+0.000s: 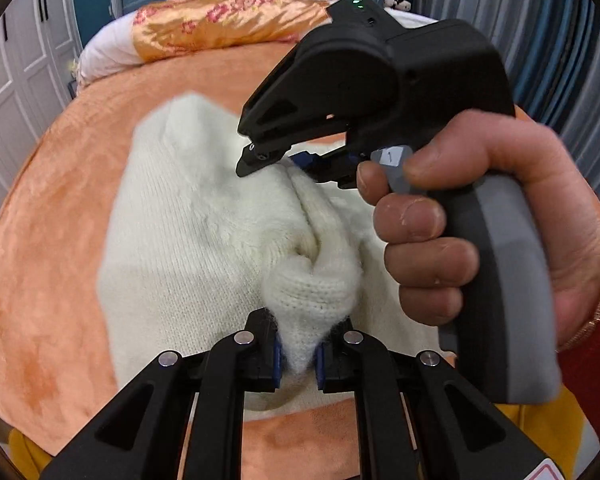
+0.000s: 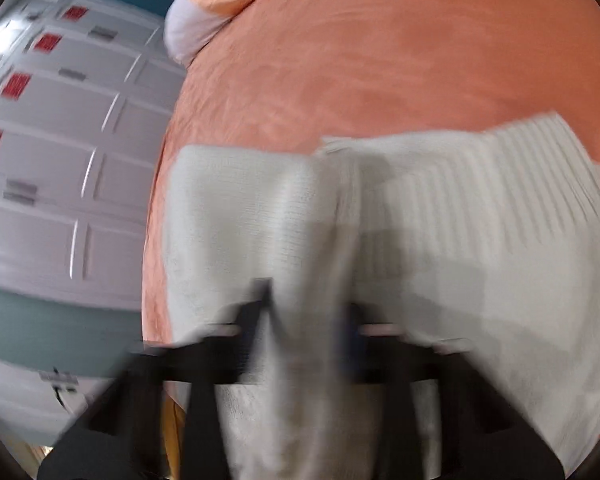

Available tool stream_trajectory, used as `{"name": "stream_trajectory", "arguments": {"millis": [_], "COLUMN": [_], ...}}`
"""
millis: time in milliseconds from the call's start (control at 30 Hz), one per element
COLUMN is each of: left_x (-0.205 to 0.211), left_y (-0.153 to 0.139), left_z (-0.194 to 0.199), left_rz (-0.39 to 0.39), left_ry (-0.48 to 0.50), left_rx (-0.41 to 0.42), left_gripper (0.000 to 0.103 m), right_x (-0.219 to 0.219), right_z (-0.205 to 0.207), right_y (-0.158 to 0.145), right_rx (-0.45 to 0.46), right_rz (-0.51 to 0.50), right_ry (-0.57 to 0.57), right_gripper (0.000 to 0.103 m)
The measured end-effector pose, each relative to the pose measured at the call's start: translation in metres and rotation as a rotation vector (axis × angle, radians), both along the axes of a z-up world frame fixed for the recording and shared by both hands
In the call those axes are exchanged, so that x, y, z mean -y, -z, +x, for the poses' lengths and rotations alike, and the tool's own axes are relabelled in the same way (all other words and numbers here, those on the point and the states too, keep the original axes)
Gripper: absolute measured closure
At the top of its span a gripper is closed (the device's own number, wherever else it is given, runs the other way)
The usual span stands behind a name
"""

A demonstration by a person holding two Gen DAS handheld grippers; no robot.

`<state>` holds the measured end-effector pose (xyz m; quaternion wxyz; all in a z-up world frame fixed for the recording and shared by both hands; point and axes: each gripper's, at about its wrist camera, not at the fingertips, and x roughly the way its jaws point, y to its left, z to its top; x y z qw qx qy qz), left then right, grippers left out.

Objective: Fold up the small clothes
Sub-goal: 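Grasp the other side edge with the right tool and fold it over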

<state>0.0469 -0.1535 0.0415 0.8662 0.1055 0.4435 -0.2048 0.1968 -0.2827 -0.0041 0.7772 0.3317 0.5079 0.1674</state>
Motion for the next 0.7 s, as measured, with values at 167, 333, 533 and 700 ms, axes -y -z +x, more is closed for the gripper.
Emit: {"name": "stream_trajectory", "arguments": {"millis": [167,333,533,700], "left_x": [0.008,0.054,0.111,0.114], "left_y": [-0.055,-0.050,0.035,0.038], "left_z": [-0.012,-0.016,-0.017,-0.031], "left_rz": [-0.087,-0.161,-0.061,-0.026], "left_ry": [0.046,0.133,0.162,0.156], "left_rx": [0.066,-0.019,-0.199,-0.135], "left_gripper": [0.095,0.095,0.095,0.091], "right_x": [0.021,0.083,0.123,0.131], "right_z": [-0.030,-0.051,-0.064,-0.073], "right_y": [-0.078,-0.070,0.035,0.031], "right_rx": [0.272,0.252,0.002,0.021], "right_rz": [-0.043,-0.134,-0.229,-0.159], "right_ry": [0.022,0.116,0.165,0.202], "right_gripper": [0.087,0.087,0.086,0.083]}}
